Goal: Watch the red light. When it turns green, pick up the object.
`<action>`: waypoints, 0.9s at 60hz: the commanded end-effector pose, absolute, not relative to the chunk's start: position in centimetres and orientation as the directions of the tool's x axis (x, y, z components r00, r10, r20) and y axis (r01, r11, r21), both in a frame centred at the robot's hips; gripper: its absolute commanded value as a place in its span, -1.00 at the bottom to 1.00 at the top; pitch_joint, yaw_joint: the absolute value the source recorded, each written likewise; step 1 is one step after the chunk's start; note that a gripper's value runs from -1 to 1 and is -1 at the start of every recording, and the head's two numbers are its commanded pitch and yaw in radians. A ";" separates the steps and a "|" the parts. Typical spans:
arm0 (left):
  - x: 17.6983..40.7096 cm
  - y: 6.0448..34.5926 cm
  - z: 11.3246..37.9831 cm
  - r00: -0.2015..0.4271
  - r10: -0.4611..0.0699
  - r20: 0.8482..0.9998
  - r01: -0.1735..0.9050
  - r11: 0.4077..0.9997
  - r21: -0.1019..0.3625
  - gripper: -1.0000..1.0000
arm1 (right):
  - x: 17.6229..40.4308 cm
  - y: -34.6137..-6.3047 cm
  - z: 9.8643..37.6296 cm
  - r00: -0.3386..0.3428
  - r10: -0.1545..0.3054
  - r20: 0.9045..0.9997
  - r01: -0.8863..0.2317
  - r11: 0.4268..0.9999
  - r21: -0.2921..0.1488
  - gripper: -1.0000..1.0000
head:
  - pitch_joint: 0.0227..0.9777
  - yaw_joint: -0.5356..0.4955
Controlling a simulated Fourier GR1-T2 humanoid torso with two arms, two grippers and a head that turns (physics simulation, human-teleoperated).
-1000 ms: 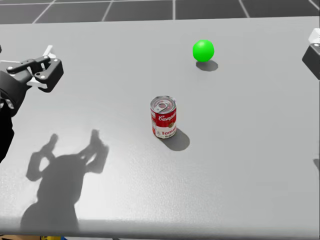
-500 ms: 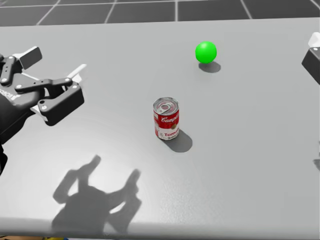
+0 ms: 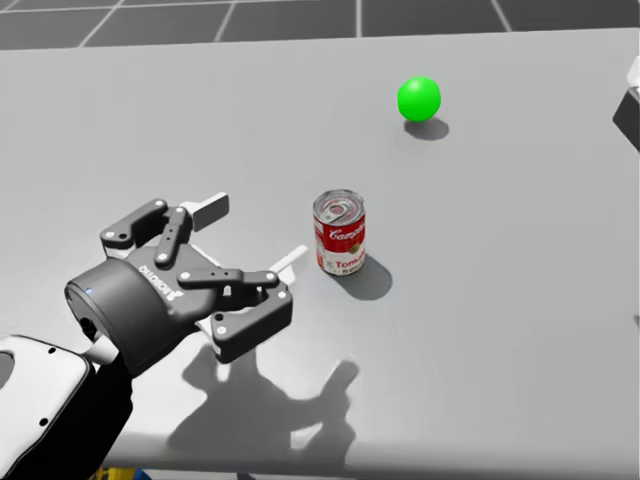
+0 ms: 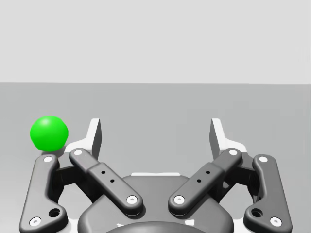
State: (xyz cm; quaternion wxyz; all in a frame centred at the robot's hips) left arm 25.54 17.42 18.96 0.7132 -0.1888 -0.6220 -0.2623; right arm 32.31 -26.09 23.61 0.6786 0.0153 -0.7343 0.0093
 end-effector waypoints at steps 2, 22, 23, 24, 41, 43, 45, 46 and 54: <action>26.2 14.6 17.5 0.126 -0.171 0.977 0.647 0.760 0.049 -1.00 | 32.2 -26.1 23.8 -0.087 -0.005 0.996 -0.031 1.000 0.003 -1.00 | 0.68 0.20; 29.4 11.9 16.2 0.204 -0.181 0.962 0.602 0.798 0.022 -1.00 | 32.1 -26.2 23.9 -0.093 -0.006 0.996 -0.028 1.000 0.003 -1.00 | 0.69 0.18; 29.7 11.7 16.0 0.206 -0.181 0.962 0.594 0.804 0.024 -1.00 | 32.1 -26.2 23.9 -0.093 -0.006 0.996 -0.028 1.000 0.003 -1.00 | 0.69 0.18; 29.8 11.7 16.0 0.208 -0.182 0.961 0.590 0.807 0.025 -1.00 | 32.0 -26.2 23.9 -0.094 -0.006 0.996 -0.028 1.000 0.003 -1.00 | 0.69 0.18; 32.5 10.5 14.7 0.249 -0.192 0.949 0.544 0.838 0.027 -1.00 | 31.9 -26.3 24.2 -0.101 -0.008 0.995 -0.028 1.000 0.005 -1.00 | 0.70 0.17; 32.9 10.2 14.6 0.252 -0.192 0.948 0.535 0.845 0.029 -1.00 | 31.8 -26.3 24.2 -0.101 -0.008 0.995 -0.028 1.000 0.005 -1.00 | 0.70 0.17; 33.0 10.1 14.5 0.258 -0.188 0.948 0.536 0.844 0.022 -1.00 | 31.8 -26.3 24.2 -0.101 -0.007 0.995 -0.028 1.000 0.004 -1.00 | 0.70 0.17; 33.1 10.0 14.4 0.258 -0.191 0.947 0.536 0.844 0.024 -1.00 | 31.8 -26.2 24.2 -0.101 -0.006 0.995 -0.028 1.000 0.004 -1.00 | 0.70 0.17; 33.1 9.7 14.0 0.268 -0.194 0.944 0.540 0.841 0.020 -1.00 | 31.7 -26.3 24.4 -0.107 -0.005 0.994 -0.028 1.000 0.002 -1.00 | 0.70 0.16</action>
